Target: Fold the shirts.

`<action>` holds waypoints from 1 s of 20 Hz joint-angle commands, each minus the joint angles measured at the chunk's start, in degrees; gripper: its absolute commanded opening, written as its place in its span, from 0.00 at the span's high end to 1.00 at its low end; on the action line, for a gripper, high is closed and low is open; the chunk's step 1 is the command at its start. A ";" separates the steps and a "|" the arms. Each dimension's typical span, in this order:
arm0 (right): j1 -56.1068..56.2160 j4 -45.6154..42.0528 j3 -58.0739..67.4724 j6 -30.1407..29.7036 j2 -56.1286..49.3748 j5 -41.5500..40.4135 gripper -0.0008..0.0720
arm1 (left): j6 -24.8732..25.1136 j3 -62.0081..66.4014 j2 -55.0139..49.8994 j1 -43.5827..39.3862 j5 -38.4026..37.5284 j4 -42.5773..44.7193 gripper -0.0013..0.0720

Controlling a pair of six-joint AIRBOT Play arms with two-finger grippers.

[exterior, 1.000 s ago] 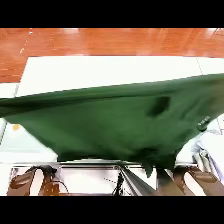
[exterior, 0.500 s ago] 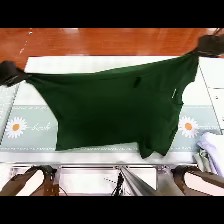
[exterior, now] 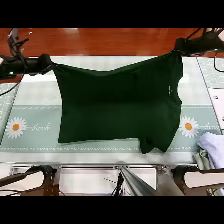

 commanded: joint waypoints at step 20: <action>0.11 -3.76 0.09 1.73 -8.68 19.47 0.93 | 4.98 1.95 -11.98 1.97 -10.60 1.33 0.95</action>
